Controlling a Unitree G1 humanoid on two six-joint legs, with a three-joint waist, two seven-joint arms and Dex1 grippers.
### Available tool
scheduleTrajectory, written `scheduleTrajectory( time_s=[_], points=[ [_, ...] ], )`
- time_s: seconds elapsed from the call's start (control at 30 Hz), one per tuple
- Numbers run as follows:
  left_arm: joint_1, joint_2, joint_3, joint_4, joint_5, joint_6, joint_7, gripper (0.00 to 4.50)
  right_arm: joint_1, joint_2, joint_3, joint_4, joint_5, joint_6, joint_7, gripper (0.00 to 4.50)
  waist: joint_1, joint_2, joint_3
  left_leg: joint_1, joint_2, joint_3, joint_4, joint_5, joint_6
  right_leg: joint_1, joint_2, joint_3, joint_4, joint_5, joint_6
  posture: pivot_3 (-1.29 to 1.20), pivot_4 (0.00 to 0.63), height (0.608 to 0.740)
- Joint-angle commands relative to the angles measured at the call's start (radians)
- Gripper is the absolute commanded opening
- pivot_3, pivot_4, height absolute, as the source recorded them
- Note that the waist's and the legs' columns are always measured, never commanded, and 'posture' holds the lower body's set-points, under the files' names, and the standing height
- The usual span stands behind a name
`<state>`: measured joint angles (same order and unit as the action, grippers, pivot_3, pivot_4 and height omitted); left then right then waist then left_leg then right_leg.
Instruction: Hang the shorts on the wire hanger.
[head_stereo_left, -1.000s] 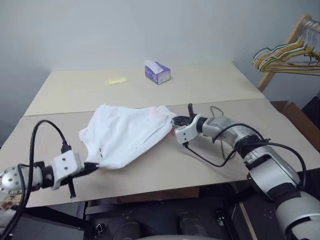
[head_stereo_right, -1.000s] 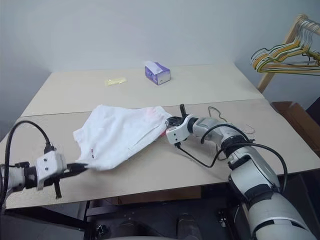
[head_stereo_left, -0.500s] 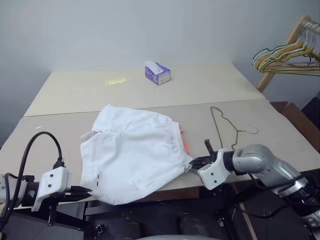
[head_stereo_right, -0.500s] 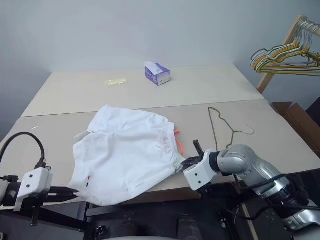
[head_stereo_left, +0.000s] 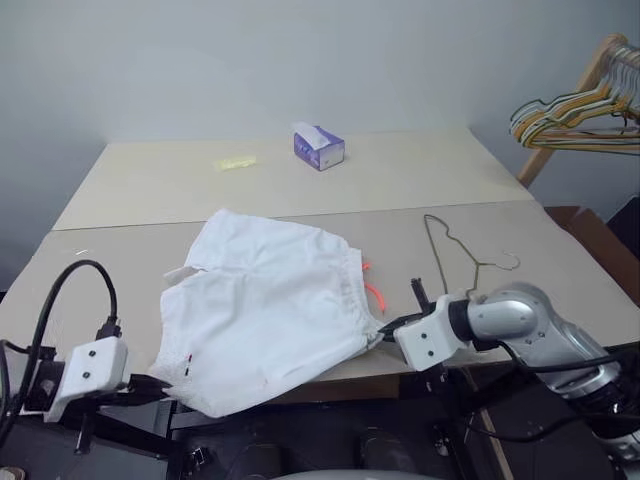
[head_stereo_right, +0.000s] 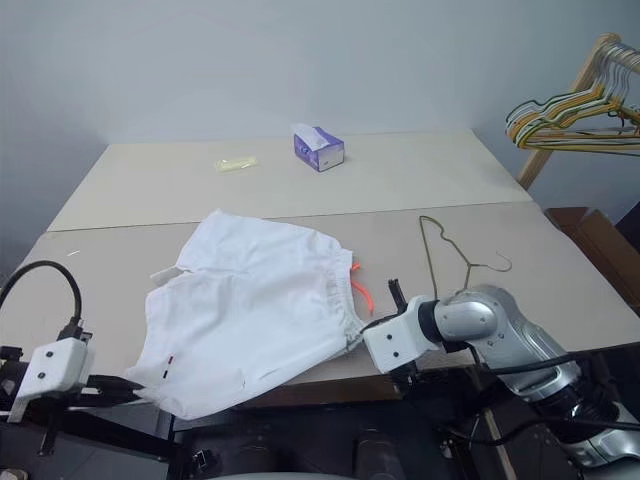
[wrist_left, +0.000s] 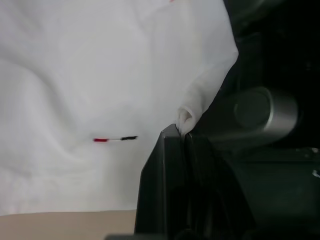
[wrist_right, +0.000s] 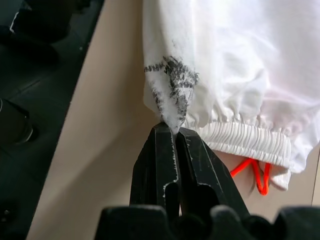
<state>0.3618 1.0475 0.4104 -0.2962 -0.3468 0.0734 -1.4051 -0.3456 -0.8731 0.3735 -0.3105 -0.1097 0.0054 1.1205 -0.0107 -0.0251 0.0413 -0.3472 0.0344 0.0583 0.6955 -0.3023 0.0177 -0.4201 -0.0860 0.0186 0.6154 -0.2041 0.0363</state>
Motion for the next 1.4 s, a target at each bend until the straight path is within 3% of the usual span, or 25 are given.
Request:
scheduleTrajectory(
  time_s=[0.03,0.17,0.23,0.3,0.33,0.4,0.47,0.63,0.77,0.9,0.97,1.07,1.23,1.4],
  points=[
    [-0.187,-0.025,-0.116,0.067,0.067,0.025,0.124,0.00,-0.136,0.068,-0.040,0.069,0.070,0.151,0.025,0.04,0.003,0.000,0.000,0.000,0.000,0.000,0.000,0.000,-0.001,0.000,0.000,0.000,0.000,0.000,0.000,0.06,0.000,0.740],
    [-0.606,-0.126,-0.281,0.294,0.233,0.107,0.357,0.00,-0.406,0.225,-0.054,0.373,0.019,0.246,-0.102,0.04,0.005,0.000,0.000,0.003,0.000,-0.002,0.000,0.001,-0.002,0.003,0.003,0.001,0.001,0.009,-0.001,0.05,0.000,0.740],
    [-1.011,-0.278,-0.288,0.559,0.366,0.114,0.771,0.00,-0.665,0.344,-0.096,0.706,-0.101,0.180,-0.494,0.04,0.015,-0.001,0.001,0.001,0.000,-0.004,0.000,0.002,-0.003,0.003,0.005,0.000,-0.001,0.012,-0.002,0.05,0.000,0.740],
    [-1.225,-0.356,-0.270,0.723,0.430,0.072,1.009,0.00,-0.812,0.402,-0.116,0.912,-0.163,0.122,-0.729,0.04,0.015,-0.006,0.003,-0.006,0.000,-0.008,-0.001,0.011,-0.018,-0.003,0.005,-0.003,-0.003,0.021,-0.004,0.03,0.000,0.740],
    [-1.327,-0.377,-0.230,0.781,0.432,-0.009,1.133,0.00,-0.885,0.410,-0.122,0.998,-0.217,0.067,-0.937,0.04,0.010,-0.006,0.003,-0.013,0.002,-0.012,-0.005,0.014,-0.022,-0.006,0.008,-0.005,-0.007,0.028,-0.005,0.03,0.000,0.740],
    [-1.474,-0.406,-0.143,0.830,0.386,-0.158,1.289,0.00,-0.967,0.409,-0.147,1.061,-0.283,-0.041,-1.222,0.04,0.001,-0.008,-0.001,-0.020,0.001,-0.010,-0.007,0.018,-0.032,-0.017,0.005,-0.005,-0.005,0.027,-0.004,0.02,0.000,0.740],
    [-1.516,-0.400,-0.106,0.814,0.334,-0.247,1.279,0.00,-0.978,0.394,-0.149,1.056,-0.323,-0.141,-1.341,0.04,-0.014,-0.010,-0.004,-0.026,-0.004,-0.006,-0.020,0.018,-0.031,-0.033,-0.002,-0.008,-0.004,0.027,-0.004,0.02,0.000,0.740],
    [-1.358,-0.351,-0.109,0.651,0.225,-0.245,1.080,0.00,-0.859,0.379,-0.131,0.966,-0.328,-0.233,-1.275,0.04,-0.071,-0.006,-0.019,-0.022,-0.009,0.001,-0.032,0.011,-0.022,-0.037,-0.009,-0.015,-0.005,0.026,-0.004,0.03,0.000,0.740],
    [-1.042,-0.275,-0.117,0.468,0.126,-0.156,0.847,0.00,-0.657,0.317,-0.020,0.850,-0.377,-0.312,-1.047,0.04,-0.102,-0.006,-0.018,-0.028,-0.010,0.003,-0.025,0.011,-0.021,-0.031,-0.013,-0.019,-0.023,0.022,0.003,0.03,0.000,0.740],
    [-0.644,-0.160,-0.160,0.356,0.162,-0.275,0.607,0.00,-0.439,0.207,0.113,0.696,-0.409,-0.428,-0.771,0.04,-0.117,-0.004,-0.017,-0.021,-0.006,0.003,-0.016,0.011,-0.020,-0.020,-0.009,-0.018,-0.019,0.022,0.004,0.04,0.000,0.740],
    [-0.466,-0.106,-0.185,0.322,0.209,-0.345,0.524,0.00,-0.355,0.176,0.143,0.624,-0.412,-0.442,-0.679,0.04,-0.113,-0.004,-0.016,-0.013,-0.003,0.005,-0.016,0.005,-0.010,-0.015,-0.006,-0.015,-0.020,0.023,0.001,0.04,0.000,0.740],
    [-0.262,-0.035,-0.197,0.263,0.199,-0.360,0.390,0.00,-0.281,0.165,0.149,0.537,-0.405,-0.431,-0.588,0.04,-0.103,-0.004,-0.015,-0.004,-0.001,0.007,-0.016,0.005,-0.008,-0.010,-0.005,-0.012,-0.016,0.023,-0.001,0.05,0.000,0.740],
    [-0.035,0.047,-0.155,0.159,0.206,-0.325,0.286,0.00,-0.224,0.163,0.119,0.441,-0.379,-0.396,-0.482,0.04,-0.064,-0.005,-0.015,0.016,0.000,0.011,-0.015,0.007,-0.007,0.002,-0.004,-0.008,-0.004,0.012,-0.005,0.05,0.000,0.740],
    [0.148,0.111,-0.043,0.006,0.156,-0.215,0.146,0.00,-0.177,0.100,0.104,0.346,-0.355,-0.400,-0.360,0.04,-0.023,-0.006,-0.016,0.012,0.000,0.012,-0.016,0.007,-0.008,-0.003,-0.004,-0.009,-0.002,0.011,-0.008,0.06,0.000,0.740]
  ],
)
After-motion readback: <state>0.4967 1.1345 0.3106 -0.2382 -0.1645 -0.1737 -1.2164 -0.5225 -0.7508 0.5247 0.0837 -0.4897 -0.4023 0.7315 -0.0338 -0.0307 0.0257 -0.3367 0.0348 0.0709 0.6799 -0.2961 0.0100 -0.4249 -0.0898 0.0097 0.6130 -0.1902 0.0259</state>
